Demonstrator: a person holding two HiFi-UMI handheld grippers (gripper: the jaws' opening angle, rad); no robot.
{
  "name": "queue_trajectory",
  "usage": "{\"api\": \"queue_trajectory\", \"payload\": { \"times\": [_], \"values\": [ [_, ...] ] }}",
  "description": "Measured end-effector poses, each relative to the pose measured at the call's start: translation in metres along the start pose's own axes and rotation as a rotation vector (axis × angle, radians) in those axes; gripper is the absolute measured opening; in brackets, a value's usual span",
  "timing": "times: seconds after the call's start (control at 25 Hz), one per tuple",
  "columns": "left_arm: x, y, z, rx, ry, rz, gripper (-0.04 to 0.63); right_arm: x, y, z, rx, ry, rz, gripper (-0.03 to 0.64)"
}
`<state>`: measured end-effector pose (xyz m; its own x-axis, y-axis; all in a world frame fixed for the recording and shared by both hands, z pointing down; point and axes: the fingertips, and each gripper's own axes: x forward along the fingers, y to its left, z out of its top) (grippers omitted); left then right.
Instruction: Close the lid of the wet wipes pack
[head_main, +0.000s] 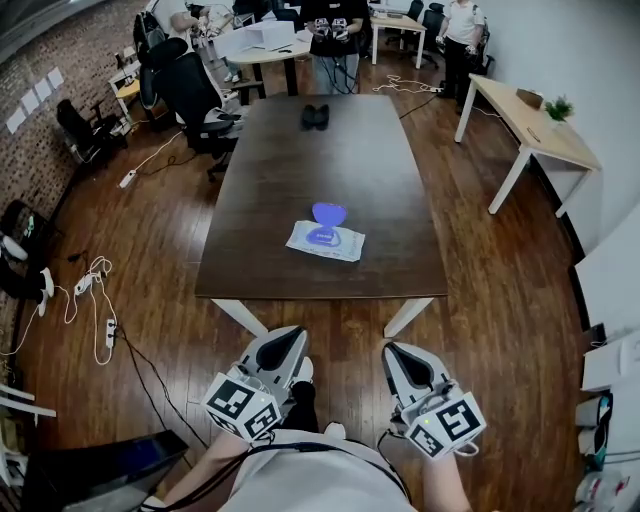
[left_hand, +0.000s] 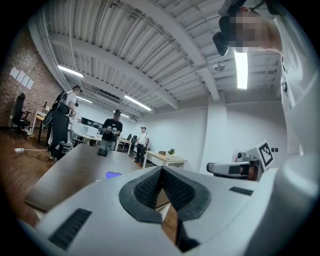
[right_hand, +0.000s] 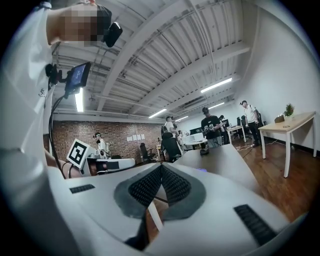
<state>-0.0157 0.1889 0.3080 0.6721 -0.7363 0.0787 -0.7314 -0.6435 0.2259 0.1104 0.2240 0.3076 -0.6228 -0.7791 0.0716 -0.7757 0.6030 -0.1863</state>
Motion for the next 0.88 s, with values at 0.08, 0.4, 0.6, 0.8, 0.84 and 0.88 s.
{"api": "queue_trajectory", "payload": {
  "times": [0.08, 0.4, 0.6, 0.8, 0.84, 0.88],
  "values": [
    [0.010, 0.011, -0.003, -0.005, 0.000, -0.007, 0.002, 0.012, -0.009, 0.000, 0.000, 0.004, -0.007, 0.007],
    [0.064, 0.076, 0.013, -0.029, 0.017, -0.039, 0.002, 0.086, -0.046, 0.010, -0.004, 0.044, -0.034, 0.008],
    [0.099, 0.132, 0.025, -0.032, 0.037, -0.066, 0.002, 0.148, -0.069, 0.026, -0.012, 0.042, -0.053, 0.008],
    [0.135, 0.185, 0.036, -0.020, 0.038, -0.119, 0.002, 0.212, -0.090, 0.037, -0.036, 0.056, -0.081, 0.008],
    [0.142, 0.194, 0.037, -0.019, 0.040, -0.130, 0.002, 0.223, -0.094, 0.038, -0.042, 0.059, -0.089, 0.008],
    [0.149, 0.203, 0.039, -0.020, 0.043, -0.138, 0.002, 0.232, -0.099, 0.039, -0.046, 0.059, -0.098, 0.006]
  ]
}}
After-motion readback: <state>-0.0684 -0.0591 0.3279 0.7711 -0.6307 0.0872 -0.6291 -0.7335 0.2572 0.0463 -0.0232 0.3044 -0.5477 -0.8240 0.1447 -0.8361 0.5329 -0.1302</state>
